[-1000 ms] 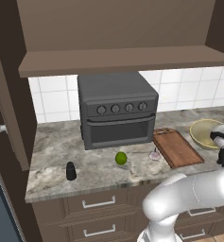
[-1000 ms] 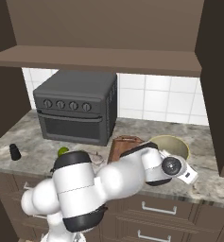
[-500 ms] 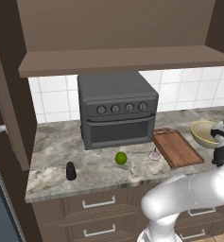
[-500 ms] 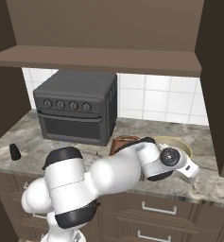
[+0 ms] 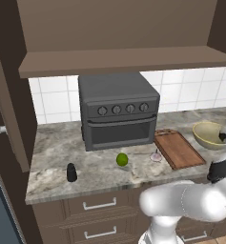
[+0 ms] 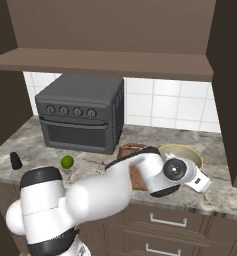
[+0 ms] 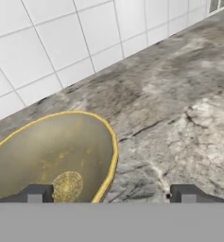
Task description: Open the cabinet. Place the bowl and condiment on the counter. Then place the lime and garlic on the cutting board.
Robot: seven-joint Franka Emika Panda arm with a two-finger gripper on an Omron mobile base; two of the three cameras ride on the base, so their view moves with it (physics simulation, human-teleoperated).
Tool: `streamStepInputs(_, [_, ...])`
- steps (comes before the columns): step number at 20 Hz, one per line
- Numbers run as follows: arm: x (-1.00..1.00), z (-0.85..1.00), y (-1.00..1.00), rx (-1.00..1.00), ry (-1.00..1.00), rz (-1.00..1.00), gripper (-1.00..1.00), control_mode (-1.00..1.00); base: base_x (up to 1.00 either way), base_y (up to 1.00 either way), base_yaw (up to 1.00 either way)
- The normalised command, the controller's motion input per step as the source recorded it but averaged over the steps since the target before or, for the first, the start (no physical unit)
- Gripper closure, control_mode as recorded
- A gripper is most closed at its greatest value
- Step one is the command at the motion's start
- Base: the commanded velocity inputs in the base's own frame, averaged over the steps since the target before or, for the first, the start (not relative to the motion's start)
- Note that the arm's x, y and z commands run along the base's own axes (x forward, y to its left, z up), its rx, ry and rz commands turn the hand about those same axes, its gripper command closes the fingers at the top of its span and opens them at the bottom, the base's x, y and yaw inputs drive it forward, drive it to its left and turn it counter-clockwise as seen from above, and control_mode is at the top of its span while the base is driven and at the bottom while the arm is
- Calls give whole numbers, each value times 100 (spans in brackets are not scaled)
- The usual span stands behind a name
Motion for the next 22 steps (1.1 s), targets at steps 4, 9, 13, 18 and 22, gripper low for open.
streamStepInputs(4, [-78, 7, 75, -8, -10, 1, -100, -100, 0, 0, 0])
streamStepInputs(9, [-31, 22, 49, -5, -7, -1, -100, -100, 0, 0, 0])
streamStepInputs(13, [2, 20, 7, 0, 4, -1, -100, -100, 0, 0, 0])
streamStepInputs(18, [0, 75, 0, -5, 25, -3, -100, -100, 0, 0, 0])
streamStepInputs(22, [0, 71, 0, -8, 25, -1, -100, -100, 0, 0, 0])
